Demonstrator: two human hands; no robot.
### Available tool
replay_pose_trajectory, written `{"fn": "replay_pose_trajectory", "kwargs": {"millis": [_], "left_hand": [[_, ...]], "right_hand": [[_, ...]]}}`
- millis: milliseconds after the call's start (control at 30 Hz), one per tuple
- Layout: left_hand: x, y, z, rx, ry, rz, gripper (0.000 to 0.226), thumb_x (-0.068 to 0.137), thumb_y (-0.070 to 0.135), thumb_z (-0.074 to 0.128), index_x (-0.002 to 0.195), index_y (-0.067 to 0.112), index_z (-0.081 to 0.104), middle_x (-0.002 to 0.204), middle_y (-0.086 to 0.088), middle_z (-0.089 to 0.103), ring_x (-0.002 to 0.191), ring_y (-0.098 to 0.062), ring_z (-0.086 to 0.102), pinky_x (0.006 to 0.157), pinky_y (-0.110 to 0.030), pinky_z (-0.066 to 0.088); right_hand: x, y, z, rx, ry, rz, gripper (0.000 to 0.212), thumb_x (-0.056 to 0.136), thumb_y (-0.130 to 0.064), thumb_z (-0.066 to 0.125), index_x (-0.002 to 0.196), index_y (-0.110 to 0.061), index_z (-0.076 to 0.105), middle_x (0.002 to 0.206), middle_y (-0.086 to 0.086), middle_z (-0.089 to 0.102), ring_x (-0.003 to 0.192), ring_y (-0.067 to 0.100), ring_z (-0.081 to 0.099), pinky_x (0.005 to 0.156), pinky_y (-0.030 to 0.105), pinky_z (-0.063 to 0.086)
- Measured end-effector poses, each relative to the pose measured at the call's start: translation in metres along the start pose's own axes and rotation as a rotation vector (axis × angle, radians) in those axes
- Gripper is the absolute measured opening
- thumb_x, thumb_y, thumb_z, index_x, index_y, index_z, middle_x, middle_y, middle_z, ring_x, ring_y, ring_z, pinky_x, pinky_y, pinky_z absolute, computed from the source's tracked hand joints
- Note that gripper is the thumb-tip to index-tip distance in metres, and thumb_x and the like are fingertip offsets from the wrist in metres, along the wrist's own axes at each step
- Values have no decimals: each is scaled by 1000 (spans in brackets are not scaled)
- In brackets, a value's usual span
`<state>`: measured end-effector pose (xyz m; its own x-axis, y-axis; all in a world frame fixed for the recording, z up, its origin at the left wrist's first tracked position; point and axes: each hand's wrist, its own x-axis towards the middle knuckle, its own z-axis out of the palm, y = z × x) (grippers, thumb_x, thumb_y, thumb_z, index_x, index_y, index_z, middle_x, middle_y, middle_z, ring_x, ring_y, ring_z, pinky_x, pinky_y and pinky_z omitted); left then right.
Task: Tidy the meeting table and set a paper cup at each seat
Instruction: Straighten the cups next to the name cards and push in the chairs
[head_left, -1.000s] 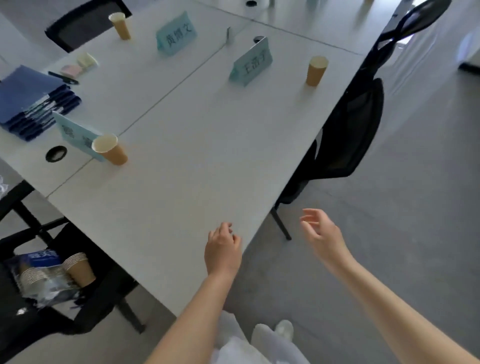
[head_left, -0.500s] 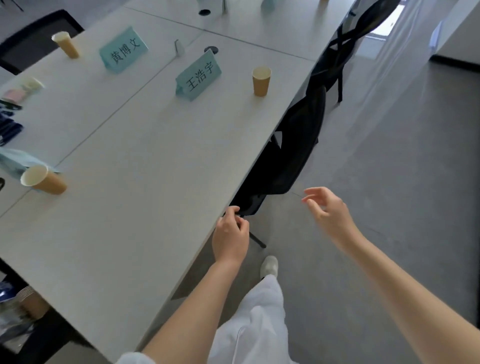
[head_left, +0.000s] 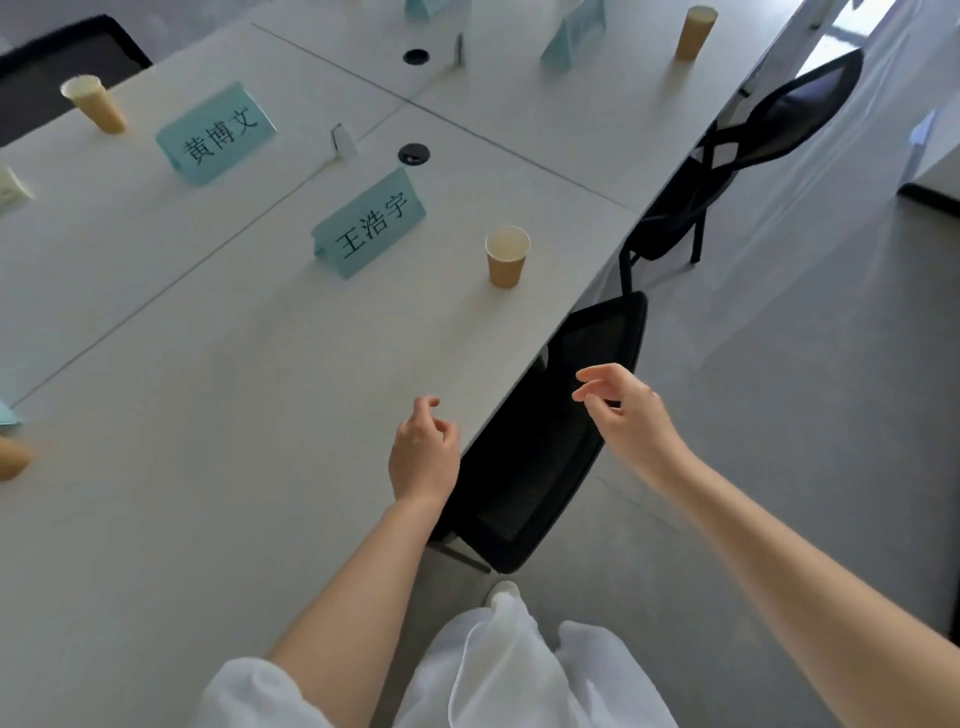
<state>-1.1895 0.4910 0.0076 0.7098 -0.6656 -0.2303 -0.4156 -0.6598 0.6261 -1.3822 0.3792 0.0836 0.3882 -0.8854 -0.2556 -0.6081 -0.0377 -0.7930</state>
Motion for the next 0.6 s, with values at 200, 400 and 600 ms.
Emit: {"fn": "replay_pose_trajectory", "kwargs": {"millis": [200,400,600], "left_hand": [[49,47,37,0,47,-69,34,92,16,49,126,15,52,102,-11,65,98,-32,59,76,-40,49],[85,89,80,0,160,-244,35,92,15,47,127,13,52,106,-13,65,102,-32,58,78,-40,47],[112,104,116,35,224,-290,39,92,20,51,130,8,50,128,-9,58,120,-29,46,93,-40,43]], "right_hand": [[92,7,-17,-52,-181,-15,28,97,-25,51,124,-20,56,111,-6,65,106,11,59,82,18,41],[202,11,-30,-148,-415,-59,46,94,-34,58,135,-19,43,121,-3,58,115,13,54,91,27,45],[282,-2,-9,-249,-490,-196,82,86,-33,69,147,-12,19,146,7,33,133,19,38,105,31,33]]}}
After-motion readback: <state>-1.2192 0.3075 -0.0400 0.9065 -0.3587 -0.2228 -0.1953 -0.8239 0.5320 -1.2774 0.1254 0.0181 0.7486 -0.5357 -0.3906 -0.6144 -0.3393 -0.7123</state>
